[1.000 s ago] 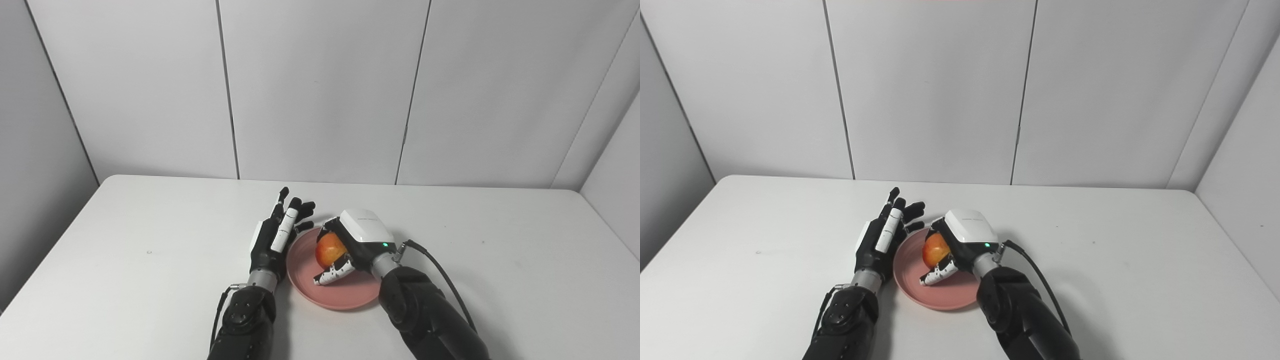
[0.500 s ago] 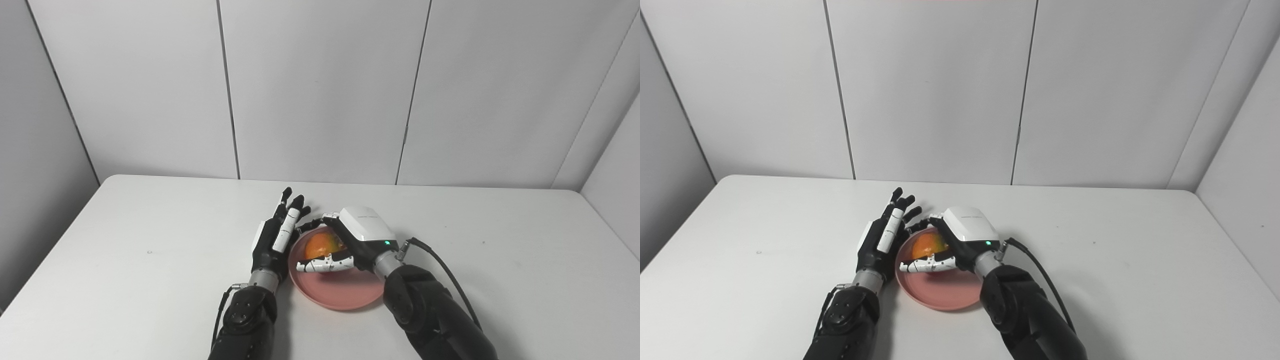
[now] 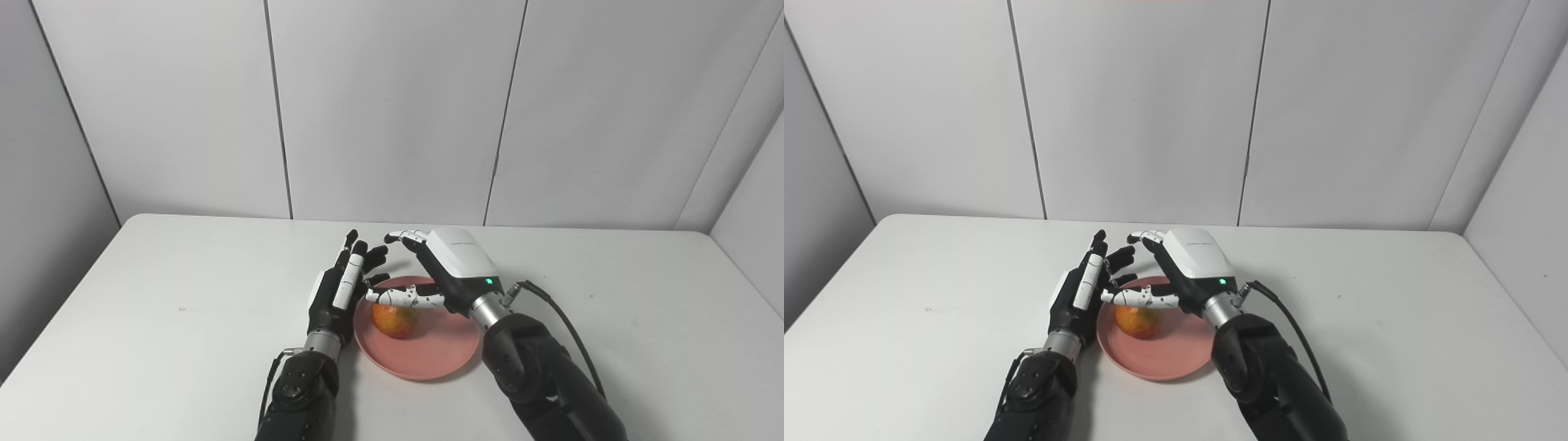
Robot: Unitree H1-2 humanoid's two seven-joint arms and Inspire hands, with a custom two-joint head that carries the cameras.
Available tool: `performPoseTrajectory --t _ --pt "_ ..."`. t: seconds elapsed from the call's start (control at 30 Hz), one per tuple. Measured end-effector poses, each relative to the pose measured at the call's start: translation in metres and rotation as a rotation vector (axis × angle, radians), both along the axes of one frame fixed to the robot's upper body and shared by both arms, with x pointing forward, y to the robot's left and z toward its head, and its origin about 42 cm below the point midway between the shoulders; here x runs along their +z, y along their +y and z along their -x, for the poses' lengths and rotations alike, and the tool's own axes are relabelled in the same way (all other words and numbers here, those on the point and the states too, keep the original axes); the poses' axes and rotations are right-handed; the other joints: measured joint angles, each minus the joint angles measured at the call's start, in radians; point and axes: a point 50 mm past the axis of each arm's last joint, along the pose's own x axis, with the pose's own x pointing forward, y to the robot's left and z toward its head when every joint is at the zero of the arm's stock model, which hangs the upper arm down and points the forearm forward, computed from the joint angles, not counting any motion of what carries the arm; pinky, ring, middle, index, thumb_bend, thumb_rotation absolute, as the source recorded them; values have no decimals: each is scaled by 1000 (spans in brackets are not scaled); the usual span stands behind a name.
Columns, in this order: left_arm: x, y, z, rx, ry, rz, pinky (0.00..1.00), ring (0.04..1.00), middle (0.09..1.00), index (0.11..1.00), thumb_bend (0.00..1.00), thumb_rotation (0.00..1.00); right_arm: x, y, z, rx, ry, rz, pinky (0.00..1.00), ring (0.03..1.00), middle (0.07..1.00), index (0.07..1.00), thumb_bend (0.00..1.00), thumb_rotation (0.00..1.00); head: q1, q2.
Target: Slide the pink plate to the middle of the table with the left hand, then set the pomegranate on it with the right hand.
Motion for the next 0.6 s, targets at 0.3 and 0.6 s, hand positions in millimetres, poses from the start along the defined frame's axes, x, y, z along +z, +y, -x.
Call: performPoseTrajectory --t 0.3,0.6 --pt "1 1 1 10 -5 5 687 797 773 1000 910 762 -1 -44 -13 -98 -4 -430 712 828 857 824 955 1000 5 -20" --pt "5 7 3 104 -91 -7 747 834 809 963 878 730 -64 -68 -6 -134 163 -894 871 883 882 862 868 1000 3 -29"
